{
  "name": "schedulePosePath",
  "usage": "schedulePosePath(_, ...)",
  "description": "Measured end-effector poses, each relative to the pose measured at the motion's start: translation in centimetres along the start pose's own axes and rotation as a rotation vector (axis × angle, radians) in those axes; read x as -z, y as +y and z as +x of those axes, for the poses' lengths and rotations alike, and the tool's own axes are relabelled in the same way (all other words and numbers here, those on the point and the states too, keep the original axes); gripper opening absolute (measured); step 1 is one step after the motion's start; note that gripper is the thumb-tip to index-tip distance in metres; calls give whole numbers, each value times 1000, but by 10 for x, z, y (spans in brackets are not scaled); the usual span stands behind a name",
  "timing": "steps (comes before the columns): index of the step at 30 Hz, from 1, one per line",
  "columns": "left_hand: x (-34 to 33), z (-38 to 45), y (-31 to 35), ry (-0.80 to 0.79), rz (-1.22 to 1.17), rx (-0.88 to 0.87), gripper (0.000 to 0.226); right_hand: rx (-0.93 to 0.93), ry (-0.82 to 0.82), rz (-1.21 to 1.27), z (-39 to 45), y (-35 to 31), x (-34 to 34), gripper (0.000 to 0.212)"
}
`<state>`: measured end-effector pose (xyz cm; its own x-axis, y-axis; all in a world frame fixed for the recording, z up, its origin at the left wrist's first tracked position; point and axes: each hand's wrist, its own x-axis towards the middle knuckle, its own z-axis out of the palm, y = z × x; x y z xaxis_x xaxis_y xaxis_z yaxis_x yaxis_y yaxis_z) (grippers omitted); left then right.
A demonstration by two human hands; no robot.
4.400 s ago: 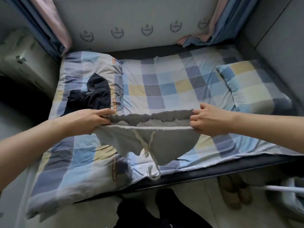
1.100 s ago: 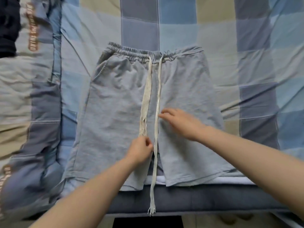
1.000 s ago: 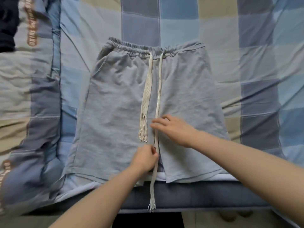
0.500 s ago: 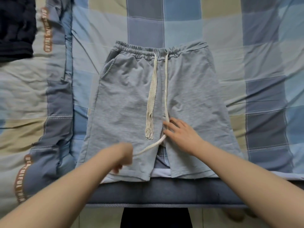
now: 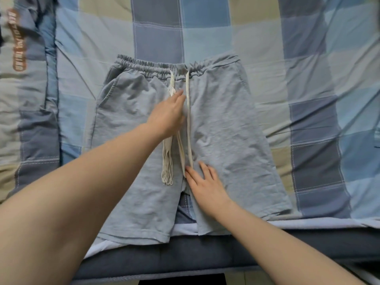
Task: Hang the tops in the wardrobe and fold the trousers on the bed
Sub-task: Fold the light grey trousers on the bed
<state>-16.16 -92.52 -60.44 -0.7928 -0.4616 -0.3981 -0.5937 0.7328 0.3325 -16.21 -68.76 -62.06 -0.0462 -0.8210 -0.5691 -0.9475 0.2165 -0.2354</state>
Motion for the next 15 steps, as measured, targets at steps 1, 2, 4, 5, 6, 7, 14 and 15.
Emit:
schedulePosePath(1, -4, 3, -1, -24, 36, -17, 65, -16, -19, 23, -1, -2, -1, 57)
schedulePosePath(2, -6, 7, -4, -51, 62, -28, 68, -25, -35, 46, -2, -5, -3, 58)
schedulePosePath(4, -6, 13, -8, -112, 89, -28, 70, -12, -35, 109, -8, -8, -3, 62)
schedulePosePath(5, -4, 14, -10, -131, 101, -20, 71, 11, -11, 152, -12, -7, -2, 67)
schedulePosePath(6, -2, 16, -12, -134, 113, -7, 73, 34, 26, 189, -17, -4, -1, 75)
schedulePosePath(7, 0, 16, -13, -123, 127, 12, 74, 30, 70, 225, -24, 3, 0, 82)
schedulePosePath(14, -17, -23, 19, 52, -18, -71, 58, -766, 244, 414, -75, 114, -2, 67)
schedulePosePath(15, -27, -33, 28, 39, -101, -99, 48, -844, 222, 461, -80, 124, -6, 67)
